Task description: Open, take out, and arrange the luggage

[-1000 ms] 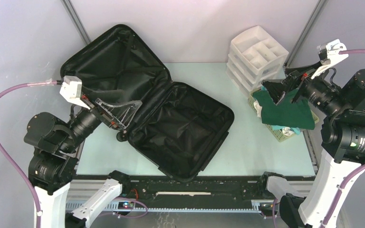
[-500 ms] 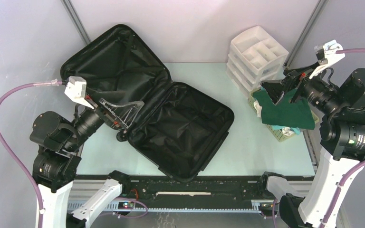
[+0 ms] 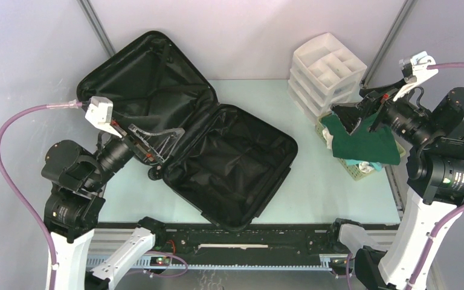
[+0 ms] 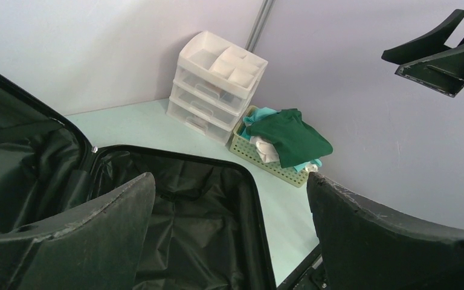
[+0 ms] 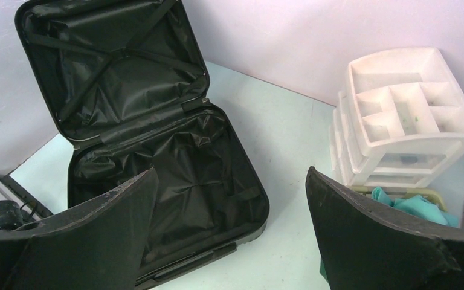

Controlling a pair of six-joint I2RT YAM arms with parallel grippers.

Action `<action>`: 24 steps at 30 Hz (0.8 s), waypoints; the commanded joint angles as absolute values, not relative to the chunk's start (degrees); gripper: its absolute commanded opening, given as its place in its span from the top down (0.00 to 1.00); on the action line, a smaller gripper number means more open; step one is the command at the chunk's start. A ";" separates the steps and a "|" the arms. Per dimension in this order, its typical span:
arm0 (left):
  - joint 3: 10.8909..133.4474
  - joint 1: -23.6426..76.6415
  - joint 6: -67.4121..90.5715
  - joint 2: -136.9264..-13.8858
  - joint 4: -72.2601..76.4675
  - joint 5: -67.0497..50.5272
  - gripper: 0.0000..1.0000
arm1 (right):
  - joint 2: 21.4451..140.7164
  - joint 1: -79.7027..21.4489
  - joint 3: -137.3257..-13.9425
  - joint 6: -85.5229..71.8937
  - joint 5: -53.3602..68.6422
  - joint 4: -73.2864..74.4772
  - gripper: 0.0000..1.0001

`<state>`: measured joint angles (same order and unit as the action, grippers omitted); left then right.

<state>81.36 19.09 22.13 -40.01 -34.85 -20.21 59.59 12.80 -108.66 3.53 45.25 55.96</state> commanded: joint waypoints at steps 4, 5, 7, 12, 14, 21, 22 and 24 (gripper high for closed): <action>80.44 18.63 22.19 -39.87 -33.31 -20.93 0.00 | 59.90 13.62 -109.25 3.78 47.57 55.90 0.00; 80.37 18.64 22.12 -39.89 -33.29 -20.92 0.00 | 59.94 13.70 -109.18 3.77 47.75 55.87 0.00; 80.24 18.65 22.11 -39.83 -33.31 -20.95 0.00 | 59.94 13.79 -109.12 3.78 48.09 55.90 0.00; 80.14 18.63 22.14 -39.88 -33.21 -20.94 0.00 | 60.11 14.04 -109.17 3.61 48.34 55.68 0.00; 80.10 18.63 22.03 -39.85 -33.22 -20.92 0.00 | 60.19 14.06 -109.20 3.45 48.42 55.55 0.00; 80.02 18.72 22.04 -40.06 -33.16 -21.01 0.00 | 60.43 14.30 -109.14 3.28 48.56 55.37 0.00; 80.04 18.64 22.00 -40.07 -33.07 -21.01 0.00 | 60.46 14.32 -109.16 3.26 48.60 55.31 0.00; 80.01 18.63 21.98 -40.16 -32.96 -21.07 0.00 | 60.47 14.41 -109.04 3.14 48.68 55.18 0.00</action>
<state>81.32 19.09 22.09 -39.99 -34.83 -20.21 60.18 13.91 -108.66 3.53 47.81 55.96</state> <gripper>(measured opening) 0.996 0.998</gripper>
